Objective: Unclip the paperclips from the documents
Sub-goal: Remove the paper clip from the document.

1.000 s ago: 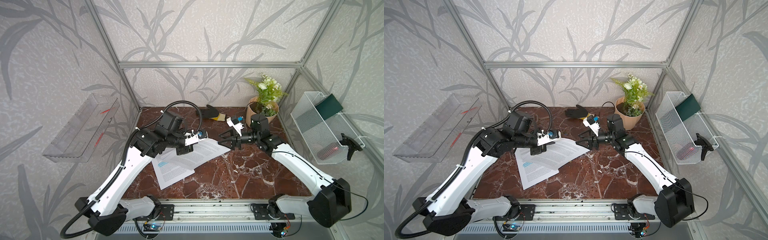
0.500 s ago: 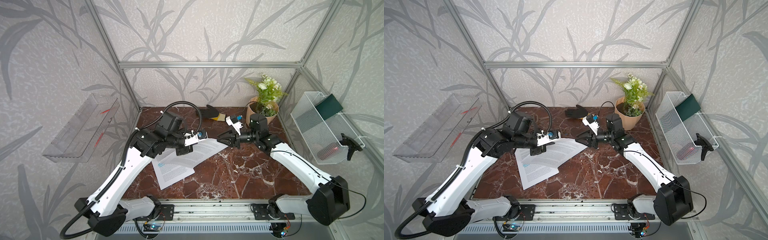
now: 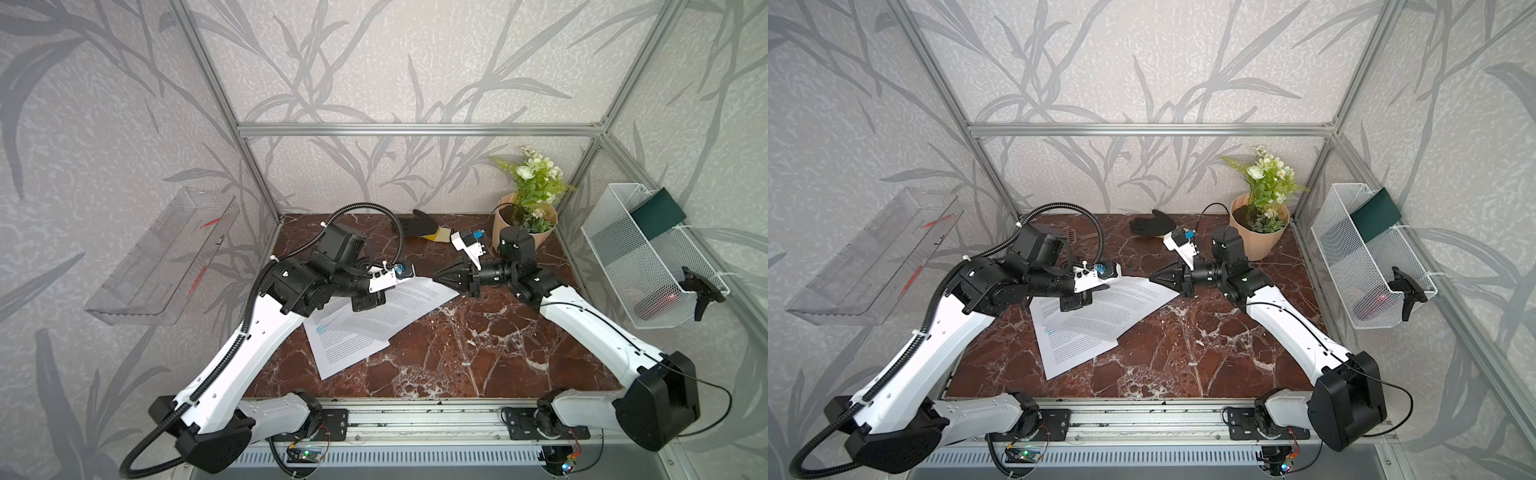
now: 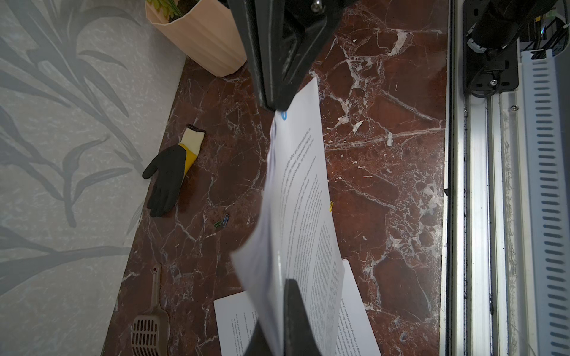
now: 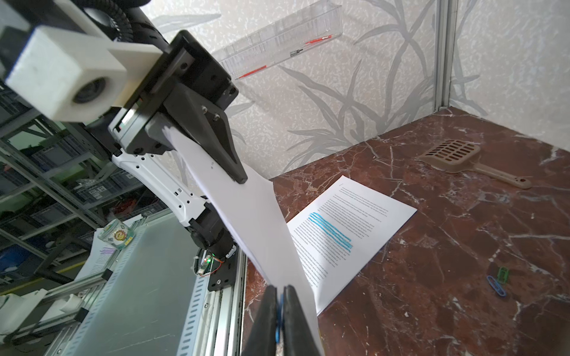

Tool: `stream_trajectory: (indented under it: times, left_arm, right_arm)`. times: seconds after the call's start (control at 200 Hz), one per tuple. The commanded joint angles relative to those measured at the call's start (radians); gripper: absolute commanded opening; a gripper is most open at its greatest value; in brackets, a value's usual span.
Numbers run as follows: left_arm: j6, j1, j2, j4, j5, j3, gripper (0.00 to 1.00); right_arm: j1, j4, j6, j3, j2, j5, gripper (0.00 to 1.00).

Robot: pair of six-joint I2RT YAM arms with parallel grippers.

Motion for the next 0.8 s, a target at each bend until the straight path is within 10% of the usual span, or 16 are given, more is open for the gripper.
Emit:
stream_trajectory:
  times: [0.0, 0.795]
  left_arm:
    - [0.015, 0.001, -0.016, 0.002, 0.004, -0.008, 0.0]
    - [0.035, 0.001, 0.019, 0.009, -0.006, 0.018, 0.0]
  right_arm:
    - [0.006, 0.02, 0.018, -0.006, -0.018, -0.02, 0.04]
    - [-0.108, 0.212, 0.205, -0.056, -0.066, -0.02, 0.0]
